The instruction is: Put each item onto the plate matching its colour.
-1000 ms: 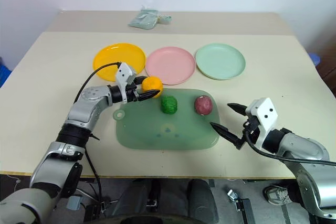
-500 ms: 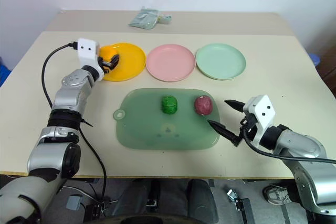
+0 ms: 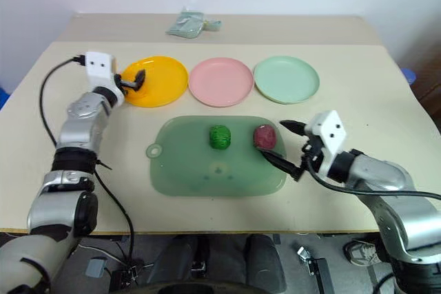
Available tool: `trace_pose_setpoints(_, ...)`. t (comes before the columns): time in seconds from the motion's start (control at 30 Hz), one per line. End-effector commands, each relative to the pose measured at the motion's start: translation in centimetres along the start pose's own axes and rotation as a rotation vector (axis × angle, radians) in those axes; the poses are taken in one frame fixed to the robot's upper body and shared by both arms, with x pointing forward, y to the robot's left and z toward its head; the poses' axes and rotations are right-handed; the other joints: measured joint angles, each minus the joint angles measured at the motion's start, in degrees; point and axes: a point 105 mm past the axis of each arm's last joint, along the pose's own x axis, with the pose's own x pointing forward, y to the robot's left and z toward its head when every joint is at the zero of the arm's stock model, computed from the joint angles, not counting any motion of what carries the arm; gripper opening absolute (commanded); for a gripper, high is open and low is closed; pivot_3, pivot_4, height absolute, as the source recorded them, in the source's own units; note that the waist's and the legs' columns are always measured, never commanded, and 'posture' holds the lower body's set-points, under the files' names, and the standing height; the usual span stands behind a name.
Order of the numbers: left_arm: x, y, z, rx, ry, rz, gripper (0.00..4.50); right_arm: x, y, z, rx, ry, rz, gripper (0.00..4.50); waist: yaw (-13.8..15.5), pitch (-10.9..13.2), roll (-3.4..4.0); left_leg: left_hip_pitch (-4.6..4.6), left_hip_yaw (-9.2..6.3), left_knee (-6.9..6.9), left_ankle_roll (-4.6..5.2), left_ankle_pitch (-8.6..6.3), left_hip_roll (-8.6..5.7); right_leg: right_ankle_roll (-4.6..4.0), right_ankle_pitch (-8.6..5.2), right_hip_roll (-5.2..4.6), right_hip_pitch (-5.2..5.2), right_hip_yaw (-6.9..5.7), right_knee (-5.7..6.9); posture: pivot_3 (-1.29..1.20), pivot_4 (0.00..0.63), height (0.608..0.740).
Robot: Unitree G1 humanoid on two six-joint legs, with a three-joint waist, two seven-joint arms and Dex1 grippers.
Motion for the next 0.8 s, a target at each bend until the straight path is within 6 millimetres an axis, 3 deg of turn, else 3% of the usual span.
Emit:
trace_pose_setpoints(0.03,-2.9,-1.5,2.6,0.048,-0.123,-0.202,4.47,2.6,1.6,1.2,-0.072,-0.020,0.042,4.50,-0.53,-0.02,0.03,0.01,0.00,-0.03,-0.01,0.01,-0.01,0.00,0.00,-0.02,-0.01,0.01,0.01,0.00,0.150,0.740)
trace_pose_setpoints(0.17,-10.0,-7.8,0.6,0.025,-0.027,-0.694,4.47,6.3,1.6,-0.1,-0.076,0.014,0.020,4.50,-0.68,-0.02,0.05,0.00,-0.03,-0.04,-0.02,0.00,-0.07,-0.01,-0.01,-0.11,0.01,0.02,-0.02,0.00,0.150,0.740)
trace_pose_setpoints(0.3,-14.3,-11.0,-1.2,0.042,0.082,-0.907,4.47,8.5,1.1,-2.3,-0.061,0.103,-0.010,4.50,0.10,-0.01,0.08,0.00,-0.09,0.01,-0.01,0.00,-0.10,-0.03,-0.01,-0.13,0.06,0.02,-0.05,0.00,0.150,0.740)
trace_pose_setpoints(0.5,-15.6,-12.3,-0.7,-0.007,0.075,-0.941,4.47,9.8,1.0,-3.9,-0.041,0.156,-0.022,4.50,0.41,-0.01,0.08,0.00,-0.06,0.02,0.02,-0.02,-0.11,-0.04,-0.01,-0.11,0.04,0.04,-0.03,0.00,0.150,0.740)
trace_pose_setpoints(0.6,-15.8,-12.5,-0.9,-0.024,0.084,-0.936,4.50,10.7,0.9,-3.1,-0.035,0.118,-0.035,3.60,0.18,-0.01,0.10,0.00,-0.05,0.01,0.02,-0.02,-0.09,-0.04,-0.01,-0.07,0.02,0.05,-0.02,0.00,0.150,0.740)
trace_pose_setpoints(0.7,-15.7,-12.4,-1.0,-0.025,0.087,-0.923,4.50,10.7,1.2,-1.2,-0.056,0.044,-0.018,2.15,0.19,-0.01,0.11,0.00,-0.03,-0.02,0.03,-0.02,-0.09,-0.04,-0.01,-0.04,-0.01,0.04,-0.01,0.00,0.150,0.740)
trace_pose_setpoints(0.8,-15.5,-12.4,-1.3,-0.025,0.090,-0.911,4.50,10.5,0.1,1.1,-0.075,-0.013,-0.043,1.96,0.33,-0.01,0.11,0.00,-0.03,0.00,0.05,-0.03,-0.10,-0.03,0.00,-0.05,0.01,0.04,-0.01,0.00,0.150,0.740)
